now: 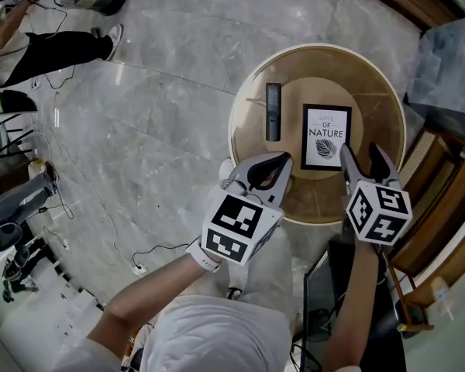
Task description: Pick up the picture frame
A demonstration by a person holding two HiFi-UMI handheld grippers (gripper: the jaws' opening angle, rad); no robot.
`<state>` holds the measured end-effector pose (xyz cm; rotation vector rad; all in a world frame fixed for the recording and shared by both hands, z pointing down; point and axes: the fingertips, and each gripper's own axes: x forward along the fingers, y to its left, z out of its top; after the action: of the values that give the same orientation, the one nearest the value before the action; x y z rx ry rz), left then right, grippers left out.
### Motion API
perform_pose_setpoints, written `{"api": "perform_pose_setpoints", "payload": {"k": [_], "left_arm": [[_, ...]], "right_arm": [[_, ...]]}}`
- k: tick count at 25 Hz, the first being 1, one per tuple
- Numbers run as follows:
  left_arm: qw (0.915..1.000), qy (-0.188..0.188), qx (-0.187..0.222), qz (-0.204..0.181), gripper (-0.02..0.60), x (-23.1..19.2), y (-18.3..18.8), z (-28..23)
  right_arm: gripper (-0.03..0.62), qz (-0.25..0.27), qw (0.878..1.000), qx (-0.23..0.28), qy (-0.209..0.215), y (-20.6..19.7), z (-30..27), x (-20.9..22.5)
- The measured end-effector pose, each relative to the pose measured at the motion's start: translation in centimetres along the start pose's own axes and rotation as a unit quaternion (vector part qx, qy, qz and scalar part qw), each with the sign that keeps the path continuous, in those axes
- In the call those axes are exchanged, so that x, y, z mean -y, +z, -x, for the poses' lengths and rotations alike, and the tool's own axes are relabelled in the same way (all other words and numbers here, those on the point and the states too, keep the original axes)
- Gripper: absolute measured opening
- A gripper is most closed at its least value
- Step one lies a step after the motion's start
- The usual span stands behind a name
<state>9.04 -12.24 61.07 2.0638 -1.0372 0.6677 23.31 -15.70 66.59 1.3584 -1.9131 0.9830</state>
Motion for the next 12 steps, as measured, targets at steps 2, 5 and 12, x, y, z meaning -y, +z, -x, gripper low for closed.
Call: {"api": "perform_pose_setpoints", "payload": {"k": [2, 5, 12], "left_arm": [[1.0, 0.003, -0.006, 0.0, -0.009, -0.6, -0.8, -1.9], [0.9998, 0.007, -0.016, 0.008, -0.009, -1.5, -2.2, -4.2], [0.9993, 0.022, -0.029, 0.009, -0.009, -3.9, -4.6, -9.2]], "right_arm": [[0.261, -0.004, 1.0, -0.008, -0.003, -0.4, -2.3, 1.3], [0.259, -0.006, 1.0, -0.027, -0.007, -1.6, -5.5, 2.6], [0.254, -0.014, 0.998, -0.063, -0.012, -4.6, -11.0, 5.2]]}}
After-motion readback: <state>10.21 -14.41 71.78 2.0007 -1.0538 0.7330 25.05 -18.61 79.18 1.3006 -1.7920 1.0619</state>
